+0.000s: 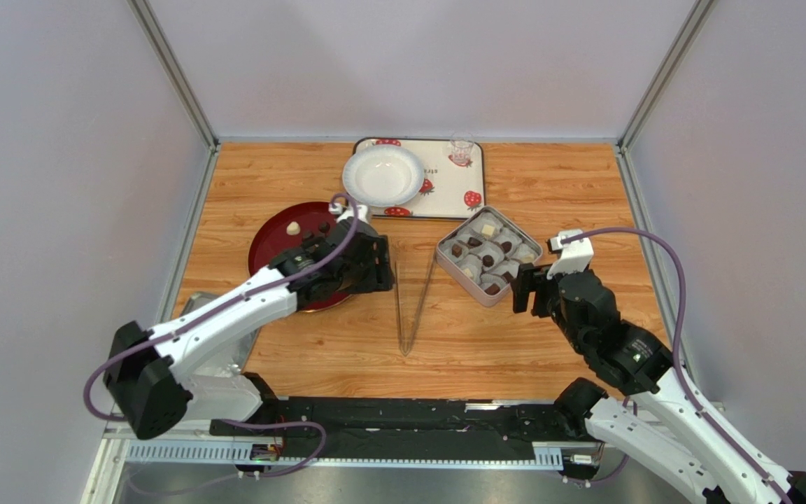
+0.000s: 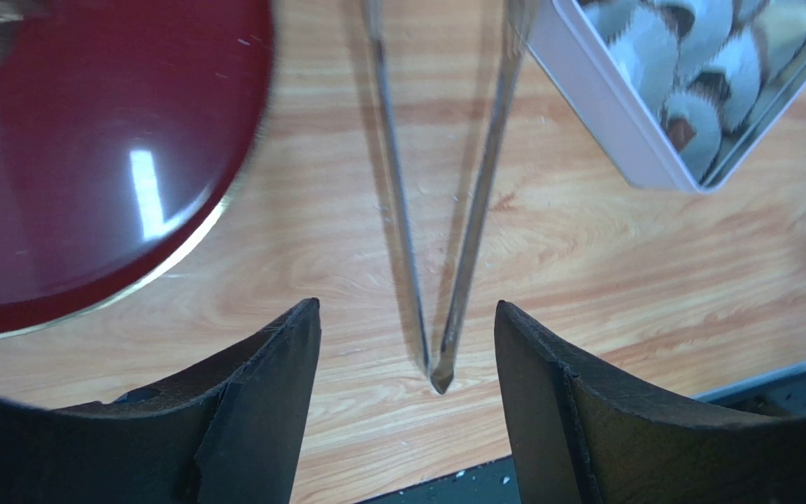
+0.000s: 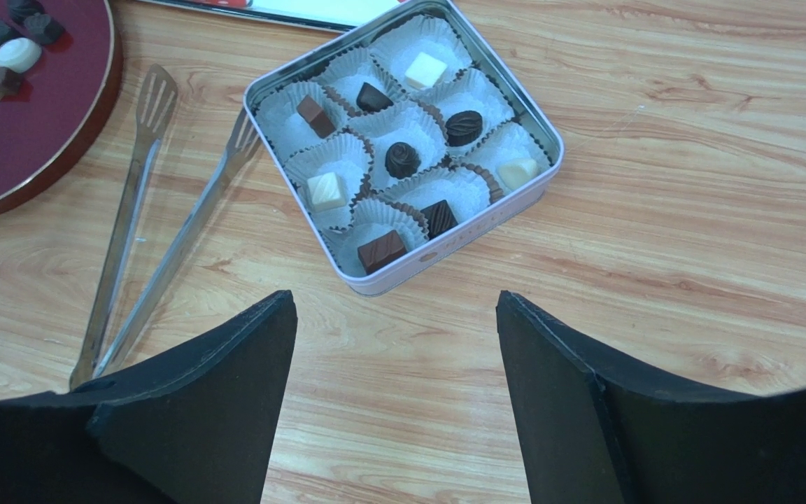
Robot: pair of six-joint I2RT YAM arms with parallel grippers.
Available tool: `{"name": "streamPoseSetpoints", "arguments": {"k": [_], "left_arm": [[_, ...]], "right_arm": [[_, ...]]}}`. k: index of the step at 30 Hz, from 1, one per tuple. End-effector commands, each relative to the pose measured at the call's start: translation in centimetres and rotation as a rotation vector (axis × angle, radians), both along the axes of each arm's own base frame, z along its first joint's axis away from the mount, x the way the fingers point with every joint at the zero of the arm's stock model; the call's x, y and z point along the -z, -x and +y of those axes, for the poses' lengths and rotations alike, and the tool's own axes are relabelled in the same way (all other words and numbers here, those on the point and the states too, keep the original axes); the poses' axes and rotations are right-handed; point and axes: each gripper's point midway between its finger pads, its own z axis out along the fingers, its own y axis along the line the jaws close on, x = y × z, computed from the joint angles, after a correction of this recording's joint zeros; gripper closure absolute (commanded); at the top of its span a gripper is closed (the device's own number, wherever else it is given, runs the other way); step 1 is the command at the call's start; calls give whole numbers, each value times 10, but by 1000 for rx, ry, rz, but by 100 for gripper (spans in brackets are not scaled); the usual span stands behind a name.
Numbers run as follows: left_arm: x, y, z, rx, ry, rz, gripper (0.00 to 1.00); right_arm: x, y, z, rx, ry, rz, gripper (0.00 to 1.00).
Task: Pack the chocolate
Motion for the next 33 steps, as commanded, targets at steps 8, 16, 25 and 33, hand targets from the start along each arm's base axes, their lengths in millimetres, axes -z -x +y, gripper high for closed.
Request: {"name": "streamPoseSetpoints", "arguments": {"k": [8,16,25,33], "left_arm": [[8,26,166,-487,-35,37,23],[6,44,252,-808,-143,38,1],[32,61,320,-1150,-174,232,2],[60,87,349,-1462,-63,258,10]], "right_arm": [[-20,-6,31,-104,-65,3,25],[-17,-1,59,-216,-136,41,25],[-7,4,63,-250,-145,50,25],[-11,12,63,-276,-172,36,25]]}}
